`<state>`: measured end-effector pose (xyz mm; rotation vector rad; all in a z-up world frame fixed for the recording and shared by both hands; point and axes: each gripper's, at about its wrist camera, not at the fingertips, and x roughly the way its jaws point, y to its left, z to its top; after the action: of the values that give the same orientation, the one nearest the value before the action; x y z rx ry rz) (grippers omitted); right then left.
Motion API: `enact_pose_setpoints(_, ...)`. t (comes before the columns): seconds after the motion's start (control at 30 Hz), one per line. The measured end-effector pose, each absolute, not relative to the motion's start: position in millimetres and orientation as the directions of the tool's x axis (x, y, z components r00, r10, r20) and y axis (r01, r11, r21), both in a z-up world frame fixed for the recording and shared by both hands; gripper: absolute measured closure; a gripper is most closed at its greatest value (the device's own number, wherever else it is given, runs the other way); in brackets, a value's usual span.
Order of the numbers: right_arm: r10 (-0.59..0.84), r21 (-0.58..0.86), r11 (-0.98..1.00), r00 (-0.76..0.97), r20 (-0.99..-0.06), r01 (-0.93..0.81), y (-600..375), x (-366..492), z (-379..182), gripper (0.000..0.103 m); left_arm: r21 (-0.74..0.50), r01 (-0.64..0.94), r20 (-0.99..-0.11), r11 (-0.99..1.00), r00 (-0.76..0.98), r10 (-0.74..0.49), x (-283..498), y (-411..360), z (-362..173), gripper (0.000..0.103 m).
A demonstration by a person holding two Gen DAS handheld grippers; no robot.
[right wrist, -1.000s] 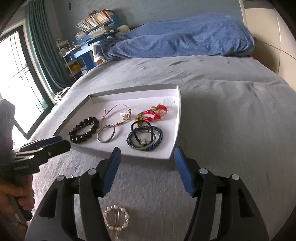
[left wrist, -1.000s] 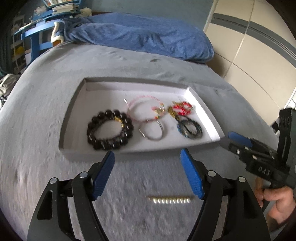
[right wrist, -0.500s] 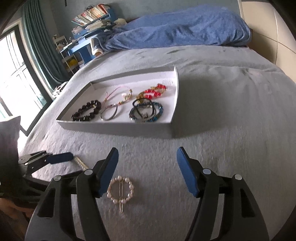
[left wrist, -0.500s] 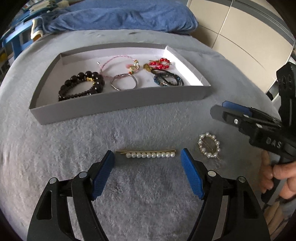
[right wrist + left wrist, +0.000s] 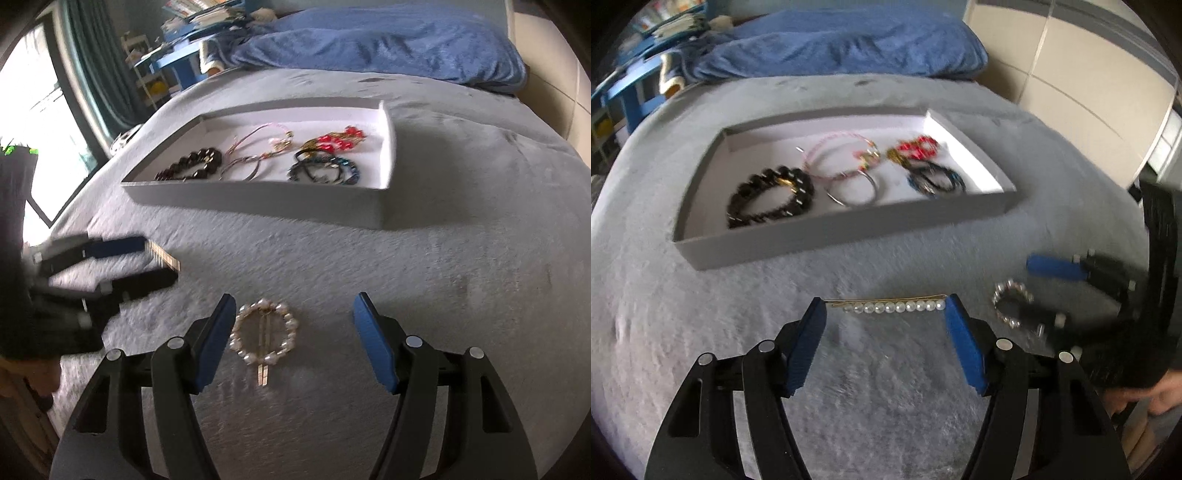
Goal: Organize jewelry
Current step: 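Grasp the pearl hair pin with the left tool while the right tool grasps the pearl clip, then carry the hair pin into the tray with the left tool while the right tool carries the clip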
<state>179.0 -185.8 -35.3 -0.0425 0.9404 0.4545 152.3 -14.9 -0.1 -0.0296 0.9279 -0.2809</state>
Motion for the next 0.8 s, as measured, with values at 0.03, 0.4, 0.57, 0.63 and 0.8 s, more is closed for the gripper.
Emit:
enact_pose_setpoints(0.03,0.358,0.154,0.902,0.501,-0.788,-0.403,-183.2,177.5,-35.8,0.037,-0.155,0.214,-0.781,0.965,0.572,-0.252,153.0,-11.5,2.0,0.036)
enact_pose_setpoints(0.4,0.335,0.104,0.895,0.502,-0.797,-0.434,-173.0,165.8,-39.6,0.039,-0.205,0.162,-0.74,0.965,0.619,-0.261,157.4,3.9,19.0,0.036)
enact_pose_setpoints(0.57,0.334,0.088,0.889,0.505,-0.796,-0.45,-169.4,163.0,-39.7,0.058,-0.202,0.165,-0.734,0.965,0.627,-0.261,156.2,4.1,22.0,0.036)
enact_pose_setpoints(0.63,0.336,0.086,0.887,0.505,-0.795,-0.454,-169.0,162.7,-39.0,0.061,-0.205,0.164,-0.732,0.965,0.628,-0.262,156.4,4.4,22.6,0.036)
enact_pose_setpoints(0.8,0.362,0.109,0.889,0.536,-0.763,-0.445,-172.8,165.8,-27.3,0.062,-0.215,0.162,-0.722,0.963,0.637,-0.269,157.1,5.6,26.0,0.036)
